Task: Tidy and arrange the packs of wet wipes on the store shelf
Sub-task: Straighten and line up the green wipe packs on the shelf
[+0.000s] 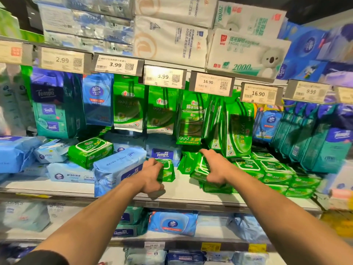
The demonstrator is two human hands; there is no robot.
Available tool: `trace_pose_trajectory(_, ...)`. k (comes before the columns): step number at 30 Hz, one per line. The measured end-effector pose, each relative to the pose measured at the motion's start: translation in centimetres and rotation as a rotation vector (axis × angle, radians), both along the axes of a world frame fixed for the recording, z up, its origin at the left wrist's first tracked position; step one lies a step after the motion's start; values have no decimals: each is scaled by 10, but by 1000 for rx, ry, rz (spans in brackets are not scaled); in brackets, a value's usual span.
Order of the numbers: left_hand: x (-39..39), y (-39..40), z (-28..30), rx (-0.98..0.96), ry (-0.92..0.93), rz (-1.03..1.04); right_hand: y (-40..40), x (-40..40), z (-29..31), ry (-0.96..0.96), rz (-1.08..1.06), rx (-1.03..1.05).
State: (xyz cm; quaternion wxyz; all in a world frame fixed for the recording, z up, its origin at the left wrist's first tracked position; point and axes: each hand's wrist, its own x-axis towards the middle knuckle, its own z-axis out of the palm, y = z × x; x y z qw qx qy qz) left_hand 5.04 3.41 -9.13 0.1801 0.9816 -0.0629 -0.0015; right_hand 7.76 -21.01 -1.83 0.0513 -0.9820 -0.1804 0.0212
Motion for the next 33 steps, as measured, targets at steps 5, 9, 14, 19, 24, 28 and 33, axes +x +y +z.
trace_pose_trajectory(5, 9, -8, -2, 90, -23, 9, -29, -3, -9, -26, -2, -32)
trace_pose_trajectory(9, 15, -14, -5, 168, 2, 29, -37, 1, -9, -55, 36, -67)
trace_pose_trajectory(14, 18, -19, -7, 191, 4, 51, -36, 9, -11, -54, 44, -58)
trace_pose_trajectory(19, 21, -19, -7, 171, 2, 65, -33, 19, -14, -8, 37, -39)
trace_pose_trajectory(24, 26, -23, -9, 188, 1, 95, -30, 32, -23, 44, -14, 7)
trace_pose_trajectory(28, 28, -22, -11, 191, -10, 105, -25, 35, -31, 21, -40, -51)
trace_pose_trajectory(33, 25, -16, -13, 186, -25, 82, -23, 38, -36, -27, -51, -134)
